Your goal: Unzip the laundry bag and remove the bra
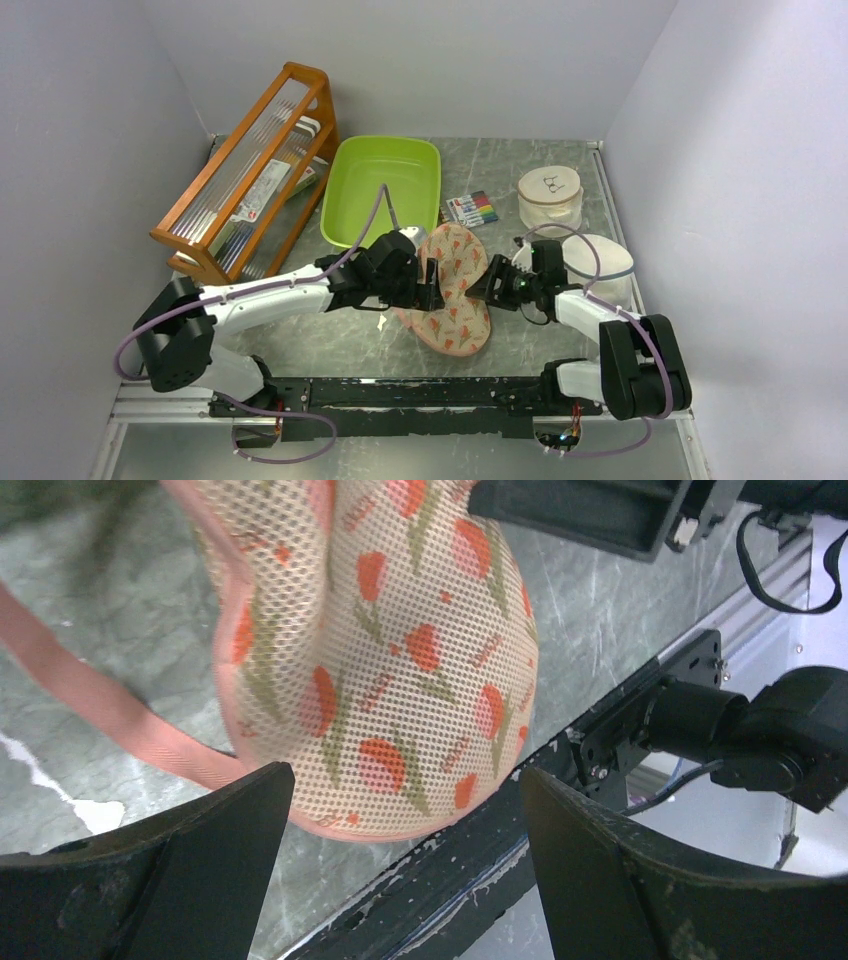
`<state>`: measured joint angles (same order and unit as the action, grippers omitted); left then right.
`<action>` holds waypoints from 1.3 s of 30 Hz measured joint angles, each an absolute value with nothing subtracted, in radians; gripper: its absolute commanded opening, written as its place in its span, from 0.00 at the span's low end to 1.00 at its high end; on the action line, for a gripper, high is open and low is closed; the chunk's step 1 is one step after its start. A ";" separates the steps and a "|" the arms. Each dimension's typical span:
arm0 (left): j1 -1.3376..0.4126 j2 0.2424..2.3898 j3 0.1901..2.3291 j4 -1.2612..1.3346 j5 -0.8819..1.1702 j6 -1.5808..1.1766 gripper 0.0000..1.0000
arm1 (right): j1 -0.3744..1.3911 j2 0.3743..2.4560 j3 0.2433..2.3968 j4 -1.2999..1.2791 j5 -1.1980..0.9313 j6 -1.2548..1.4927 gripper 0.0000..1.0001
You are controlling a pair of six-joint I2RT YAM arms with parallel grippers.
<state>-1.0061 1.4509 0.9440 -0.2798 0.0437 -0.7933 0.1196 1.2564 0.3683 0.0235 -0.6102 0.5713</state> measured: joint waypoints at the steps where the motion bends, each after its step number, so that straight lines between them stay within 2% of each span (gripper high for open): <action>1: -1.003 1.436 0.937 -0.282 0.033 -0.793 0.96 | 0.143 1.259 0.364 0.035 -0.621 0.582 0.59; 4: -0.996 1.379 0.908 -0.285 0.013 -0.793 0.96 | 0.250 1.241 0.330 0.100 -0.653 0.642 0.59; 10: -0.994 1.148 0.788 -0.258 0.002 -0.795 0.96 | 0.535 1.138 0.252 0.298 -0.689 0.861 0.66; 13: -0.994 1.083 0.777 -0.261 -0.015 -0.794 0.96 | 0.571 1.103 0.282 0.302 -0.651 0.884 0.72; 21: -0.995 1.177 0.817 -0.343 -0.021 -0.755 0.96 | 0.528 0.863 0.300 0.187 -0.456 0.883 0.76; 25: -1.007 1.253 0.873 -0.366 -0.018 -0.713 0.96 | 0.456 0.762 0.358 0.007 -0.321 0.835 0.80; 30: -1.039 1.375 0.978 -0.374 -0.023 -0.661 0.96 | 0.373 0.668 0.458 -0.171 -0.152 0.754 0.76; 34: -1.078 1.512 1.083 -0.394 -0.067 -0.627 0.96 | 0.280 0.626 0.469 -0.227 -0.151 0.698 0.70; 39: -1.151 1.671 1.233 -0.415 -0.163 -0.569 0.96 | 0.171 0.644 0.465 -0.271 -0.194 0.647 0.71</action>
